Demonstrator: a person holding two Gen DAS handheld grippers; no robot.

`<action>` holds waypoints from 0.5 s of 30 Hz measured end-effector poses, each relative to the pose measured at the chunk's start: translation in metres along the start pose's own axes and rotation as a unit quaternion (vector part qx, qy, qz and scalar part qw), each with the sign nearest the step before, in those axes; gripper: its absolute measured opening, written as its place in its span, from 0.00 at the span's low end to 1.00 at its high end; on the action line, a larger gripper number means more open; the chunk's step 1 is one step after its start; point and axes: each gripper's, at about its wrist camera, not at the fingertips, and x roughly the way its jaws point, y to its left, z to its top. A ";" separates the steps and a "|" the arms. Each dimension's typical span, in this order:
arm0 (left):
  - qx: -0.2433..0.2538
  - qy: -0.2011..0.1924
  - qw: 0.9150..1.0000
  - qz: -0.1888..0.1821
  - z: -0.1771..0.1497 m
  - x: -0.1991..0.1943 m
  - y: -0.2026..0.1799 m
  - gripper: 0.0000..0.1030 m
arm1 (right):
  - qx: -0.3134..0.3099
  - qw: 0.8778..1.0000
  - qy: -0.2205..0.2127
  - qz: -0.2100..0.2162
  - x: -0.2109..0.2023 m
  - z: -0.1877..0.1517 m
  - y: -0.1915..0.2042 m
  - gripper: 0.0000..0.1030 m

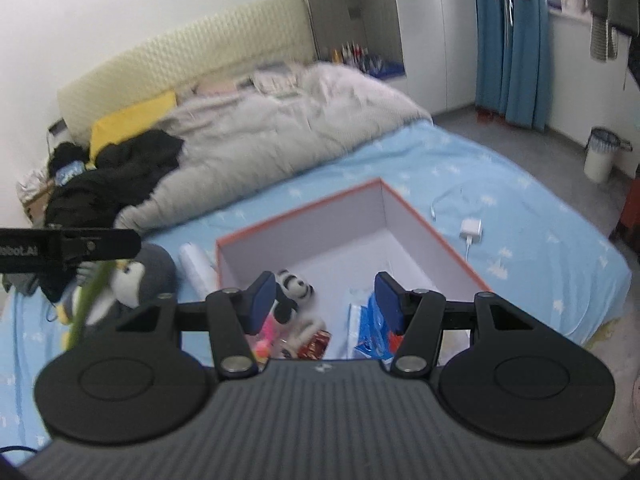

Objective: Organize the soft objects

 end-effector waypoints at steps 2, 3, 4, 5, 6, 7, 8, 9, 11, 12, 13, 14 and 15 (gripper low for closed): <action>0.004 -0.009 1.000 0.002 -0.006 -0.020 -0.003 0.54 | -0.007 1.000 -0.011 0.002 -0.019 -0.002 0.006 0.56; 0.006 -0.015 1.000 0.003 -0.010 -0.030 -0.004 0.54 | -0.010 1.000 -0.018 0.001 -0.027 -0.003 0.009 0.56; 0.007 -0.018 1.000 0.003 -0.013 -0.040 -0.007 0.54 | -0.014 1.000 -0.024 -0.001 -0.035 -0.004 0.011 0.56; 0.008 -0.020 1.000 0.003 -0.017 -0.047 -0.008 0.54 | -0.015 0.999 -0.030 -0.001 -0.044 -0.006 0.013 0.56; 0.008 -0.023 1.000 0.003 -0.021 -0.056 -0.009 0.54 | -0.015 0.999 -0.034 -0.001 -0.052 -0.009 0.015 0.56; 0.007 -0.027 1.000 0.002 -0.026 -0.065 -0.010 0.54 | -0.015 0.999 -0.036 -0.001 -0.058 -0.012 0.015 0.56; 0.003 -0.030 1.000 0.001 -0.029 -0.071 -0.011 0.54 | -0.012 0.999 -0.039 -0.001 -0.065 -0.015 0.016 0.56; 0.000 -0.033 0.999 -0.002 -0.035 -0.078 -0.012 0.54 | -0.009 0.999 -0.041 0.001 -0.071 -0.018 0.016 0.56; 0.002 -0.037 0.999 -0.001 -0.043 -0.088 -0.015 0.54 | -0.007 0.999 -0.046 0.001 -0.081 -0.025 0.017 0.56; 0.003 -0.039 0.999 0.001 -0.048 -0.093 -0.017 0.54 | -0.008 0.999 -0.050 0.000 -0.086 -0.027 0.018 0.56; 0.001 -0.042 0.999 0.002 -0.053 -0.098 -0.018 0.54 | -0.008 0.999 -0.054 -0.002 -0.091 -0.031 0.020 0.56; -0.004 -0.044 0.999 -0.001 -0.058 -0.102 -0.018 0.54 | -0.009 0.998 -0.058 -0.001 -0.096 -0.034 0.021 0.56; -0.009 -0.046 0.999 -0.006 -0.063 -0.107 -0.019 0.54 | -0.010 0.998 -0.062 -0.002 -0.100 -0.038 0.021 0.56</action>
